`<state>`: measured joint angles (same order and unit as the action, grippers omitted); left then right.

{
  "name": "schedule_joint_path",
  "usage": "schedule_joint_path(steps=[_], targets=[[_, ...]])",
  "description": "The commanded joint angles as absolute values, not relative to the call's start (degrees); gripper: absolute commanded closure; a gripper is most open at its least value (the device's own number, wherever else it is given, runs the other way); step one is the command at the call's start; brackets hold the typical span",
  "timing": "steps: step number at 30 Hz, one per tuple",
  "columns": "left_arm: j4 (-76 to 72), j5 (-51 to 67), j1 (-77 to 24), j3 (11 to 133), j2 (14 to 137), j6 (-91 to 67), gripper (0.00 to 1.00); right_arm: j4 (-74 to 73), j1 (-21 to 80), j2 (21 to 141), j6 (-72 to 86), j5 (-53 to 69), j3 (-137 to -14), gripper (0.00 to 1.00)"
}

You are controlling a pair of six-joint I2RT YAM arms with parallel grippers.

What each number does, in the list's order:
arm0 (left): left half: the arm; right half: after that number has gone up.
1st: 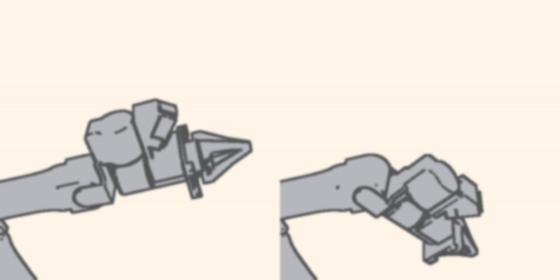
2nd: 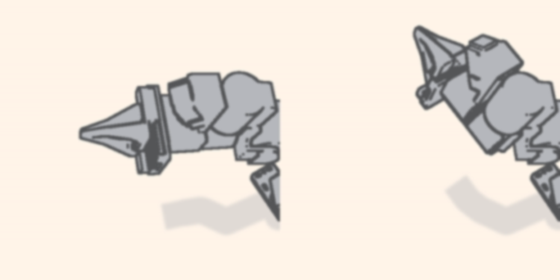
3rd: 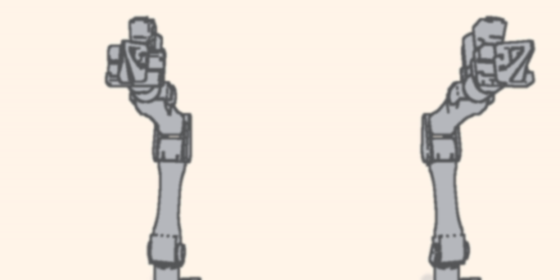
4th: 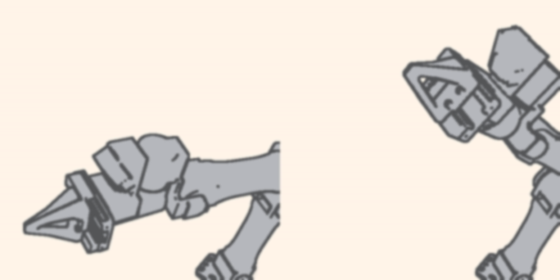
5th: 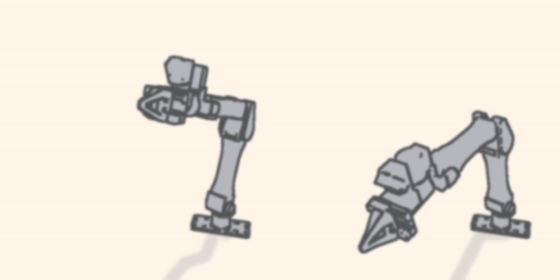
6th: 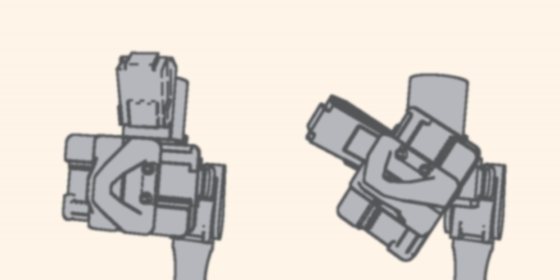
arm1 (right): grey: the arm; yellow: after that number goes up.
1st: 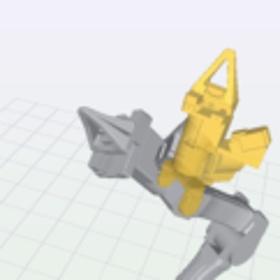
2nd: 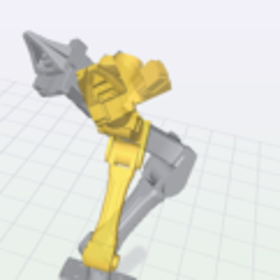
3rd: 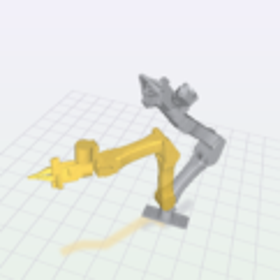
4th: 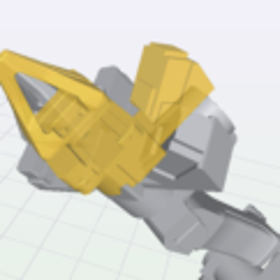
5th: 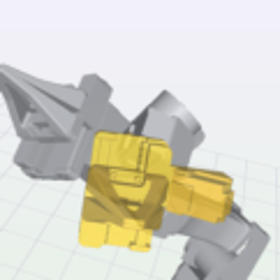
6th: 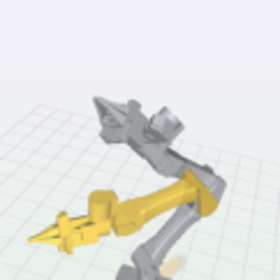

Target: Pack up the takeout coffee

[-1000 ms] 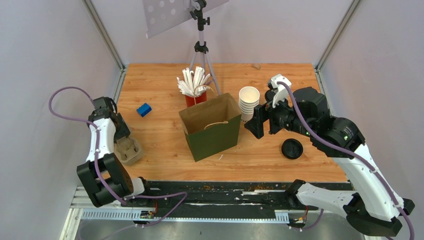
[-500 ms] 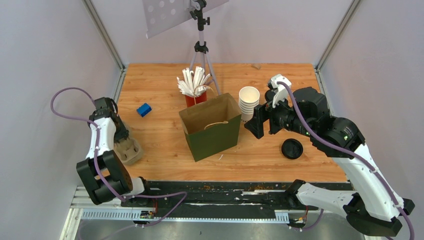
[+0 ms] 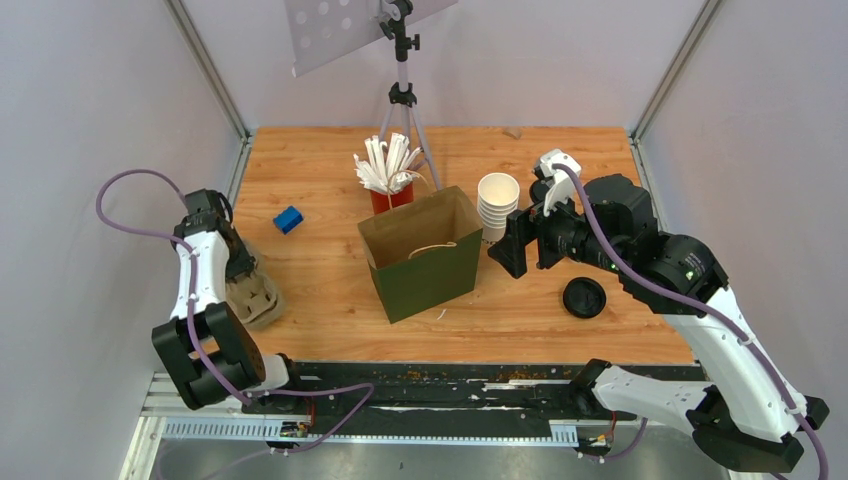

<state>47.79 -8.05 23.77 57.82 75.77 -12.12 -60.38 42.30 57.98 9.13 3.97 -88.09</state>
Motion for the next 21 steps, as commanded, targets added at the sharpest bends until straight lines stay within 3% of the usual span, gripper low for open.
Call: schedule_joint_path(steps=[1,21], targets=[[50.16,-8.54,24.33,61.17,74.39,-12.76,0.65,-58.02,42.40,57.60,8.90,4.37,-88.31,0.15],[62.99,-0.35,19.27,79.56,69.94,-16.97,0.68,-62.39,42.39,58.07,11.67,7.70,-89.67,0.17]])
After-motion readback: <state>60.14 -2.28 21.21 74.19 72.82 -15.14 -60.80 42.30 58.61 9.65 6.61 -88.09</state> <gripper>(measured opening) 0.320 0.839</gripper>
